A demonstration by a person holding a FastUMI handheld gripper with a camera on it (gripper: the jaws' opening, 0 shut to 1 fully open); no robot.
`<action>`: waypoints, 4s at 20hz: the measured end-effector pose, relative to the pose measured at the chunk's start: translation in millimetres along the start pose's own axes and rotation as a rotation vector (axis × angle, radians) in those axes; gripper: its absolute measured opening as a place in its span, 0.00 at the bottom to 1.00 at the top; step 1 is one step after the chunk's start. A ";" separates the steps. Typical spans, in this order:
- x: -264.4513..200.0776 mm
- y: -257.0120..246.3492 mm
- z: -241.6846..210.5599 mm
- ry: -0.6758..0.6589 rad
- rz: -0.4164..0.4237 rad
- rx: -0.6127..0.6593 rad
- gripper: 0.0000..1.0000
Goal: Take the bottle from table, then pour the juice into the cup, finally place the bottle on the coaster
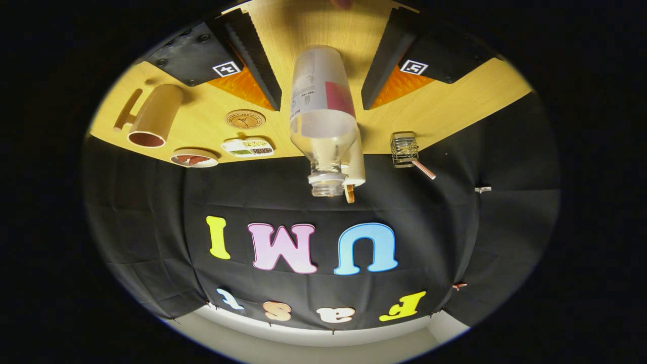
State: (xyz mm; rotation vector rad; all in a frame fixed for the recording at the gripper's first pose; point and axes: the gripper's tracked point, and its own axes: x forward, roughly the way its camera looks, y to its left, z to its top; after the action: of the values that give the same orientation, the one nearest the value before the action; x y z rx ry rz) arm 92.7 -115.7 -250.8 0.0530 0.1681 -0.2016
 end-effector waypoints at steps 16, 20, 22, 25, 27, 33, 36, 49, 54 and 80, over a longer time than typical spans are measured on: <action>-26.8 20.0 57.7 0.052 0.116 -0.010 0.75; -46.4 28.2 87.4 0.045 0.167 0.074 0.74; -52.7 23.5 105.3 0.028 0.165 0.110 0.74; -55.3 2.5 122.2 0.026 0.112 0.160 0.74; -57.1 -14.5 126.8 0.033 0.079 0.240 0.73; -56.6 -52.0 109.3 0.107 0.065 0.640 0.72; -51.6 -71.4 107.8 0.107 0.050 0.840 0.72; -25.1 -118.9 99.0 0.056 -0.020 1.256 0.72; -12.5 -125.6 92.2 0.039 -0.037 1.347 0.72; 20.8 -147.3 78.6 -0.105 -0.159 1.759 0.72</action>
State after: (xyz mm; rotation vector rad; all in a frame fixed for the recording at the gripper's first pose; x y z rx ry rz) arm 95.5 -269.3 -182.3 1.7782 -0.1574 -0.4586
